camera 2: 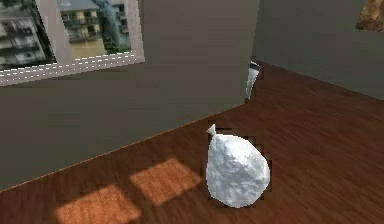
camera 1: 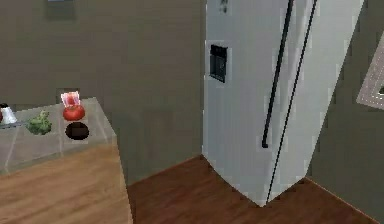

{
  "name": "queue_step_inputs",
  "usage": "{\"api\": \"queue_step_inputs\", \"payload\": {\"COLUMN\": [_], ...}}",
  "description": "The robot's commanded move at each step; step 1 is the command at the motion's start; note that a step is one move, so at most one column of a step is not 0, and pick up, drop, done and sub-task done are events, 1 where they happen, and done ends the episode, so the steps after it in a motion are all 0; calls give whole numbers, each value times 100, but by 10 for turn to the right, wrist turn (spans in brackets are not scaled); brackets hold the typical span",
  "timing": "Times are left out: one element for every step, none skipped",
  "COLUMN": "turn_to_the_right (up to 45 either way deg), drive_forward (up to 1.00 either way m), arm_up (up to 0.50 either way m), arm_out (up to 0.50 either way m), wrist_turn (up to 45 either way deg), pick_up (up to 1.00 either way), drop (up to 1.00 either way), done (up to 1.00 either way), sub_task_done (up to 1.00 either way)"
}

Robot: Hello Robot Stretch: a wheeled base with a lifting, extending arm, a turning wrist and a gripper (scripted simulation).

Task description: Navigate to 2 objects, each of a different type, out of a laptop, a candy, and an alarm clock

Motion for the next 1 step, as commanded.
{"api": "queue_step_inputs", "payload": {"turn_to_the_right": [30], "drive_forward": [0], "arm_up": [0], "arm_out": [0], "wrist_turn": [0], "pick_up": [0], "drop": [0], "done": [0], "sub_task_done": [0]}}
